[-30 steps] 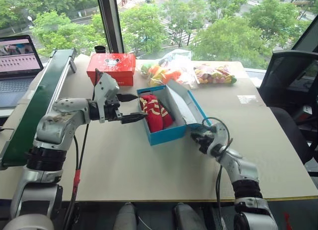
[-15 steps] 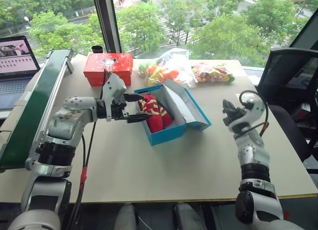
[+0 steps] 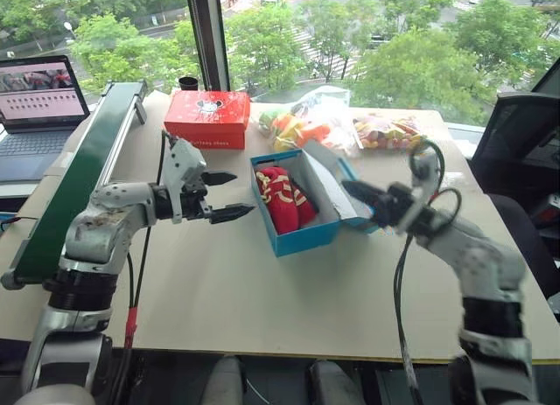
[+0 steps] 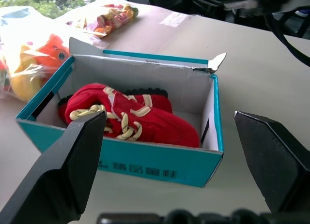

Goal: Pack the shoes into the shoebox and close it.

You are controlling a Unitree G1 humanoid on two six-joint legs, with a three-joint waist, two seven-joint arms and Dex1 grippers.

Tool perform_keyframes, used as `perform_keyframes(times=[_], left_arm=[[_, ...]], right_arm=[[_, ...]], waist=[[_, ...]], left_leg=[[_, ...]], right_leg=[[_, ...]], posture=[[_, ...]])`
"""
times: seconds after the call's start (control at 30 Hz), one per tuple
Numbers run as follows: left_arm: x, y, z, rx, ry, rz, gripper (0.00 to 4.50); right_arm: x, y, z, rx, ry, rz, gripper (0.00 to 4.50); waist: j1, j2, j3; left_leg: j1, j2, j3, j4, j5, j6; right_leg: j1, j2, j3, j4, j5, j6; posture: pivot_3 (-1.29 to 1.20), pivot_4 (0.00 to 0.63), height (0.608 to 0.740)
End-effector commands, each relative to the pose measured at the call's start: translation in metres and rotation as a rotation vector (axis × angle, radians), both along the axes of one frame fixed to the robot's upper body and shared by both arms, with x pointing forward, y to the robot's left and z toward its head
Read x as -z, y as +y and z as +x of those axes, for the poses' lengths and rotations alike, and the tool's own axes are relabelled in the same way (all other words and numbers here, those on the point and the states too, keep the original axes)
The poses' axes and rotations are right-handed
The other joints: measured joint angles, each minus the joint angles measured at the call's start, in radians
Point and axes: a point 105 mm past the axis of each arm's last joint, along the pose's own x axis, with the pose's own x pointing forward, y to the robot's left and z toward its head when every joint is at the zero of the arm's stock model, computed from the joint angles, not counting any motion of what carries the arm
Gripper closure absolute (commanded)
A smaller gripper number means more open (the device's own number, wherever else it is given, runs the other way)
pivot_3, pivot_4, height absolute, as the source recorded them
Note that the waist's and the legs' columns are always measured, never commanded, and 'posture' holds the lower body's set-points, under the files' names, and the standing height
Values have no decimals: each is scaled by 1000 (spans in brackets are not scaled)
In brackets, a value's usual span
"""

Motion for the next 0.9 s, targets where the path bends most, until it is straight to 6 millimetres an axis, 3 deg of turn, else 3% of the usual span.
perform_keyframes(times=[0.03, 0.23, 0.43, 0.6, 0.67, 0.8, 0.9], left_arm=[[-17, 1, -1, 9, -54, 8, 0], [-18, 3, -4, 4, -57, 12, 0], [-20, 8, 3, -42, -72, 22, 0], [-23, 20, 2, -69, -77, 37, 0], [-24, 29, 0, -96, -78, 42, 0], [-21, 45, -4, -149, -76, 60, 0], [-24, 49, -3, -175, -90, 62, 0]], right_arm=[[-1, -21, 19, 89, -58, -9, 4464], [-7, -40, 40, 237, -128, 71, 4464], [-75, -27, 46, 156, -356, 361, 4464], [-132, -36, 45, 117, -478, 482, 4464], [-154, -29, 37, 54, -518, 511, 4464], [-185, 4, 13, -133, -560, 546, 4464], [-194, 36, -3, -277, -548, 529, 4464]], waist=[[5, 0, 0], [2, 0, 0], [0, 0, 0], [-3, 2, 1], [-1, 2, 1], [-3, 2, 1], [0, 2, 1]], left_leg=[[-1, 0, 0, -1, 0, 0], [-1, 0, 0, -2, 0, 0], [0, 0, 0, -2, 0, 0], [0, 0, 0, -2, 0, 0], [0, 0, 0, -3, 0, 0], [0, 0, 0, -5, 0, 0], [0, 0, 0, -4, 0, 0]], right_leg=[[0, 0, 0, 0, 0, 0], [0, 0, 0, -1, 0, 0], [1, 0, -1, 0, 0, 0], [-1, 0, 0, 1, 0, 0], [-1, 0, 0, 1, 0, 0], [-1, 0, -1, 0, 0, -1], [-1, 0, -1, 2, 0, -1]], posture=[[0, 150, 739], [0, 150, 739], [0, 150, 739], [0, 150, 739], [0, 150, 739], [0, 150, 739], [0, 150, 739]])
